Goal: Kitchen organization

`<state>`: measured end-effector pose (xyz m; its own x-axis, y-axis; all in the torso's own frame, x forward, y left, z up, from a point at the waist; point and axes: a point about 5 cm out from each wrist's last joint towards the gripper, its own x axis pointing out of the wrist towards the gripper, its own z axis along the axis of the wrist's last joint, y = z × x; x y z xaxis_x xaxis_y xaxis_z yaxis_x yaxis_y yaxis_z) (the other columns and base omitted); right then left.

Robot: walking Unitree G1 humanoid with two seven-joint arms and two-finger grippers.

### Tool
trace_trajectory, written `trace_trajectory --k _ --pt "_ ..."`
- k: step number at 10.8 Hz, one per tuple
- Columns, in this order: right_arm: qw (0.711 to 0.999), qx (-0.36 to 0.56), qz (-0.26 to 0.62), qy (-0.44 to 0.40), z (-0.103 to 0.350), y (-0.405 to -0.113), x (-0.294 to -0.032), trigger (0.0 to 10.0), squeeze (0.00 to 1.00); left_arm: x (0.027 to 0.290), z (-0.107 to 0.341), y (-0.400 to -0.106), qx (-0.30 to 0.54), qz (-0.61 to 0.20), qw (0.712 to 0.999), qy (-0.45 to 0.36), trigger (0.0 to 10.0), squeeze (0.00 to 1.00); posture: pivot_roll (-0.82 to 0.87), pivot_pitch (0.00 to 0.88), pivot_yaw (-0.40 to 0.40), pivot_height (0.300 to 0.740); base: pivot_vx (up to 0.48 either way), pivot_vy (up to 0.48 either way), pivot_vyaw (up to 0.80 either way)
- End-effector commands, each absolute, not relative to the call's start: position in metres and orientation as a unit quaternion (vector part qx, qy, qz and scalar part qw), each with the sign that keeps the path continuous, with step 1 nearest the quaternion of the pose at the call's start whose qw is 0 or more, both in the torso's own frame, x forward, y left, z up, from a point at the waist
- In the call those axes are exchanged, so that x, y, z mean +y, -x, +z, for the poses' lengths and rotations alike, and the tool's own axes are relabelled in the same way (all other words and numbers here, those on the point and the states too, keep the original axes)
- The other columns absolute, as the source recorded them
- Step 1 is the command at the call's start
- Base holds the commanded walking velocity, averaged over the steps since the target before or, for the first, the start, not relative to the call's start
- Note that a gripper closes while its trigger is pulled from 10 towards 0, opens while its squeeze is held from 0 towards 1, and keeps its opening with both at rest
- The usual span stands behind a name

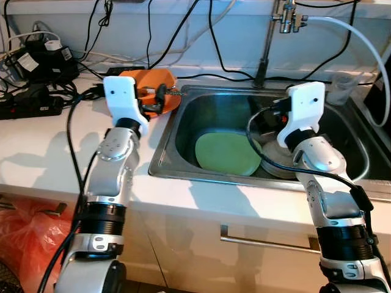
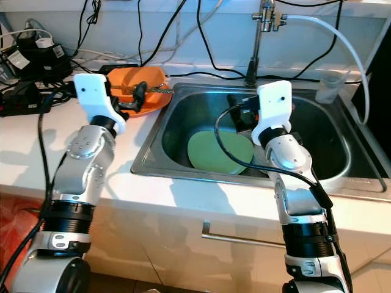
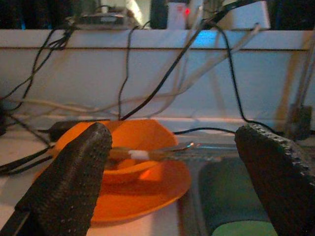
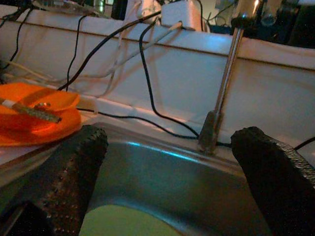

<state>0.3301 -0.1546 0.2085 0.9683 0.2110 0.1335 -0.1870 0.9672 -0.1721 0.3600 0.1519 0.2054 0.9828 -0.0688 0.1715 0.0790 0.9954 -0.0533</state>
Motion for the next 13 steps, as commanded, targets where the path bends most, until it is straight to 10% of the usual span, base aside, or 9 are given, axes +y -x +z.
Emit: trace_trajectory --k 1,13 --pt "0.988 -0.074 0.114 0.068 0.210 -0.327 -0.150 10.0 0.55 0.159 0.207 -0.362 -0.076 -0.017 0.997 0.028 10.0 0.00 -0.07 0.000 0.064 0.740 0.000 0.000 0.00" --pt "0.990 -0.045 0.125 0.050 0.203 -0.320 -0.144 10.0 0.43 0.204 0.190 -0.368 -0.020 0.159 0.974 0.159 10.0 0.00 -0.08 0.000 0.070 0.740 0.000 0.000 0.00"
